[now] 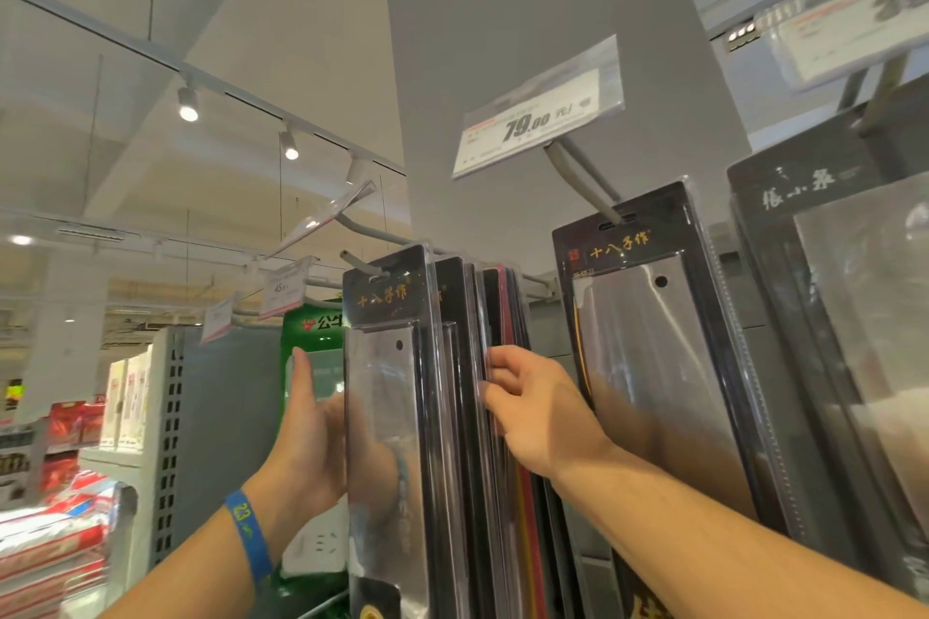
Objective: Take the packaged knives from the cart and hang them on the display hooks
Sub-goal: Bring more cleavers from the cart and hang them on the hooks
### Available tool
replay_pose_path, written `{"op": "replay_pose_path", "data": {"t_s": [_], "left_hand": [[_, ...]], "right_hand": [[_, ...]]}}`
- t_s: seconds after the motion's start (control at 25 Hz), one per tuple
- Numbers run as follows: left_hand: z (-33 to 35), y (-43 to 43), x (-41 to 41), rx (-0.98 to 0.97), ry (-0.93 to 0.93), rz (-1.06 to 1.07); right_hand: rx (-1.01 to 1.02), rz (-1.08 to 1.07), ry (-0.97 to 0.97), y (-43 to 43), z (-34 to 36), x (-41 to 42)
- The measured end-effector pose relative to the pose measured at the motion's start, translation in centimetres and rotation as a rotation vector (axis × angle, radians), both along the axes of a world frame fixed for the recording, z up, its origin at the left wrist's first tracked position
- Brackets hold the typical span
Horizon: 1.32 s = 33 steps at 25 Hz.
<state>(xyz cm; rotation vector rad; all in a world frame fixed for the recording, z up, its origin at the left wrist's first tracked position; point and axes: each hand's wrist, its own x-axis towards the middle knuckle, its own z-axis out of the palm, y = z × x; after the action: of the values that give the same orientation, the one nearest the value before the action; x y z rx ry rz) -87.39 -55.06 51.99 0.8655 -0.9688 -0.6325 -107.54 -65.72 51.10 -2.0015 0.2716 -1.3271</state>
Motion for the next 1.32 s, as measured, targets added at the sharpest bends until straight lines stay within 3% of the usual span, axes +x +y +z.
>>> {"op": "replay_pose_path", "data": {"t_s": [0.2,0.52,0.72,0.92,1.04,1.32], "left_hand": [[-0.9,1.0,0.1,0.004,-0.086,0.028],[-1.5,0.7,0.0,-0.064,-0.018,0.120],[-1.0,0.3,-0.4,-0.056,0.057,0.063],[-0.4,-0.1,-0.5,-0.013,0.029,-0.039],[-0.4,-1.1,-0.1,-0.005,0.041,-0.017],[0.4,-2.0,0.7,-0.014,0.093,0.040]], "right_hand": [[0.000,0.049,-0.037,0.4,-0.3,-0.3],[-0.009,0.005,-0.114,1.7,-0.6,0.6],[-0.053,-0.013,-0.103,1.3,-0.7,0.1],[-0.025,-0.163,-0.224,-0.2,-1.0,-0.1],[-0.007,-0.236,-0.203,-0.4,-0.9,0.2],[0.163,-0.073,-0.195,-0.8,0.4,0.1]]}}
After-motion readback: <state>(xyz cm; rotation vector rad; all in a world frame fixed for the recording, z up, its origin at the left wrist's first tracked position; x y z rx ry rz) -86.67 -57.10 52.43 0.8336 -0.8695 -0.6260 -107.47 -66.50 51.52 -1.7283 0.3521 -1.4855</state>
